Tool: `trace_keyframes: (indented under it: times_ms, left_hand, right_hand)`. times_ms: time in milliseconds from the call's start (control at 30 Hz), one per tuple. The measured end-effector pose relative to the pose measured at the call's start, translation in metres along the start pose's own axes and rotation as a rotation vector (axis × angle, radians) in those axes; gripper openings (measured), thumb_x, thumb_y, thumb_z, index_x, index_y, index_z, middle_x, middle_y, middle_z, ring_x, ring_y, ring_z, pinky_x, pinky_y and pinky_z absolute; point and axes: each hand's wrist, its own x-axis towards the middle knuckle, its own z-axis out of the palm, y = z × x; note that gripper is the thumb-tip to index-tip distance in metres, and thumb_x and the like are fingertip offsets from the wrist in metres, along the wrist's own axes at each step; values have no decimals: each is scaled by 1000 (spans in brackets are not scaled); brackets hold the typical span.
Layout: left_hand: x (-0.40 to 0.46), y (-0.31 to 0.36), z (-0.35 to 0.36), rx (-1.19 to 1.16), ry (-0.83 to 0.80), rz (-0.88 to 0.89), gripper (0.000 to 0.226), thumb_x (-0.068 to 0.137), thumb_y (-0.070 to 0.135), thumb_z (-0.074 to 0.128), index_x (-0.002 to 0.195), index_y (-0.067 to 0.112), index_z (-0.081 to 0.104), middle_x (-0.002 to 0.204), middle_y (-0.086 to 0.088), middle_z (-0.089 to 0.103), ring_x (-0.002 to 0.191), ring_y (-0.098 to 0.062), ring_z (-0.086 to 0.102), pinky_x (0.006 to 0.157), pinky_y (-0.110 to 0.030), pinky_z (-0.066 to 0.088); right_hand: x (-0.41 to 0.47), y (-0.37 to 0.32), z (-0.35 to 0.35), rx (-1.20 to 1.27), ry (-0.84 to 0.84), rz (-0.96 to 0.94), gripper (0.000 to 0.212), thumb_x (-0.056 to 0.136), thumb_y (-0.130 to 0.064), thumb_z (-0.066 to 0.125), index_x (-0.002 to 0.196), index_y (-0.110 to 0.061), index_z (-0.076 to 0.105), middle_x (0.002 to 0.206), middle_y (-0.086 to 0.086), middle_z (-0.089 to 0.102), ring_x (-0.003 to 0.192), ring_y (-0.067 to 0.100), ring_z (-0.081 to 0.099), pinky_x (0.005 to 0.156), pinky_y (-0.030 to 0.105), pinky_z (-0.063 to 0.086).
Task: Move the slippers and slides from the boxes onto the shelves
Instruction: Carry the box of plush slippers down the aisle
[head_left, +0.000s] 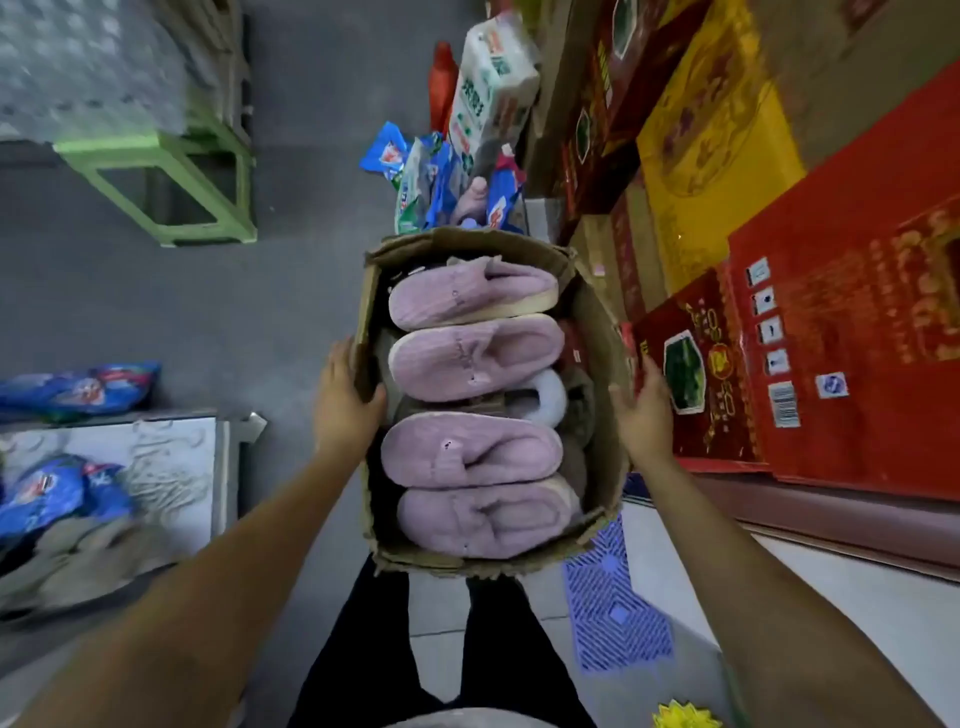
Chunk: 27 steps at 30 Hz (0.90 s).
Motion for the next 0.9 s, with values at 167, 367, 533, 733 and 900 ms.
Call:
trace_keyframes:
  times_ms: [167,367,533,733,900]
  left_hand:
    - [12,-6,25,-149,48,-133,69,88,19,67,150,24,37,141,-2,58,126,-25,56,99,-34,43]
    - [18,-16,37,-179,169,-172,47,87,10,58,132,26,57,108,10,67,104,-21,64,81,-27,42]
    - [15,-24,34,-128,190,-126,57,85,1,53,135,28,56,114,1,72,104,-21,65,80,-26,42]
    - [19,-19,24,-99,194,-126,47,87,7,54,129,26,62,97,9,68,86,-11,57,69,-24,35]
    - [25,-16,16,-135,195,-96,37,83,-1,53,113,15,70,82,4,66,75,-10,56,56,-26,35]
  right_hand:
    - [15,24,17,25,-12,88,62,95,-26,64,147,-4,37,137,23,56,123,38,56,101,45,46]
    - [31,40,38,37,38,119,35,95,-22,63,124,-2,62,117,21,69,108,36,65,91,39,48]
    - [27,45,42,108,86,124,25,95,-17,58,114,-4,67,107,18,71,100,34,67,90,44,52]
    - [22,30,36,39,70,103,25,96,-29,57,115,-14,65,105,17,70,97,36,65,86,45,54]
    - [19,15,27,76,75,75,27,95,-18,62,121,-9,65,109,17,71,100,30,66,85,36,50]
